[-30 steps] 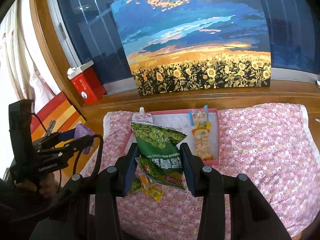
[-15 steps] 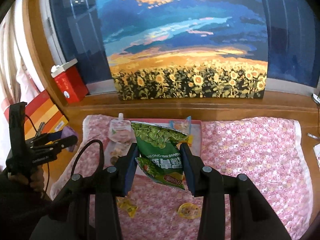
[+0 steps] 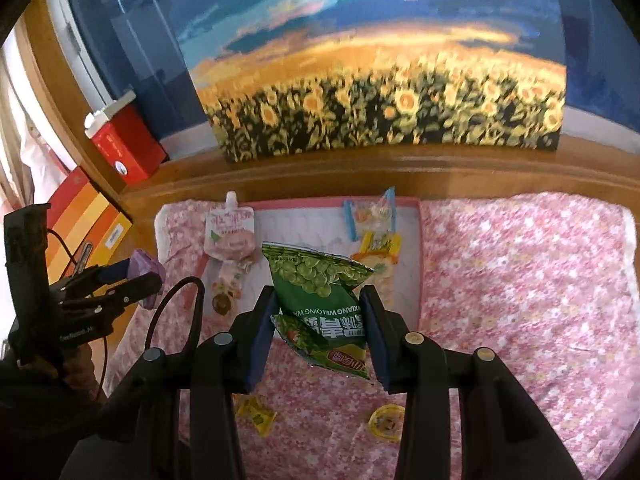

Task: Organize snacks
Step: 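Carry the purple tin and green bag over the pink tray, then lower the tin and green bag into the tray and open both grippers, then withdraw both grippers from the tray back toward the remaining snacks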

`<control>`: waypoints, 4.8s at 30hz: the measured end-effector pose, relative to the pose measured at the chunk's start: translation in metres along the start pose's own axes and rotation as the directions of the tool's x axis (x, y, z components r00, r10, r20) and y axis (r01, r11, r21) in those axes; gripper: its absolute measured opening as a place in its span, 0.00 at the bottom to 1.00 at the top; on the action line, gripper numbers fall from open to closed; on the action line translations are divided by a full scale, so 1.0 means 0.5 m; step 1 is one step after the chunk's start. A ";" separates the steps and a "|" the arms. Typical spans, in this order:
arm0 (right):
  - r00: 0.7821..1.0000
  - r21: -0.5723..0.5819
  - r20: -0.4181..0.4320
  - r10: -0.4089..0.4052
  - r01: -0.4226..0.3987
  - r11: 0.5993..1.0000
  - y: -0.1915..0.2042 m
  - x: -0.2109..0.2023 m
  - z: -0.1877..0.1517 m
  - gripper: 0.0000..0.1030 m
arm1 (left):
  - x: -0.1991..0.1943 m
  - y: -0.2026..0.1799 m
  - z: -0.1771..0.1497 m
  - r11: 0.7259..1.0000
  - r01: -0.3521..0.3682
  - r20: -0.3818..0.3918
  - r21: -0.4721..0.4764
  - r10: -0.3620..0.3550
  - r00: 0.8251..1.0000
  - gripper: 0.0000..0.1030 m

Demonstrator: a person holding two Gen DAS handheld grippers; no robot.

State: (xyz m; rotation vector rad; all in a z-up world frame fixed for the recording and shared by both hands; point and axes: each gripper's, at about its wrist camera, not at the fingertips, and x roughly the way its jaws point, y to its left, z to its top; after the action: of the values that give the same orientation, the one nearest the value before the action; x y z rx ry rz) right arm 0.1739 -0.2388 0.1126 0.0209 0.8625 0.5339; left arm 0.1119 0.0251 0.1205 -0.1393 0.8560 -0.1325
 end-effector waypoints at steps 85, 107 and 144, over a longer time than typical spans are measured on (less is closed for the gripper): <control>0.990 -0.139 -0.073 -0.122 0.111 0.984 0.061 0.072 -0.021 0.64 | 0.054 -0.042 -0.032 0.996 -0.067 -0.091 0.065 0.073 0.993 0.68; 0.987 -0.136 0.082 -0.135 0.145 0.980 0.080 -0.050 -0.044 0.64 | -0.058 -0.067 -0.059 0.989 -0.110 0.083 0.102 0.101 0.991 0.68; 0.995 -0.093 -0.029 -0.093 0.090 0.992 0.126 -0.100 -0.179 0.64 | -0.145 -0.082 -0.200 0.992 -0.097 -0.006 0.087 0.098 0.995 0.68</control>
State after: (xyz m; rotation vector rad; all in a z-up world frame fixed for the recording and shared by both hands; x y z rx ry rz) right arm 0.0548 -0.2241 0.1038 -0.1118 0.8665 0.4881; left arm -0.0134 -0.0095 0.1165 -0.0158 0.8642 -0.0785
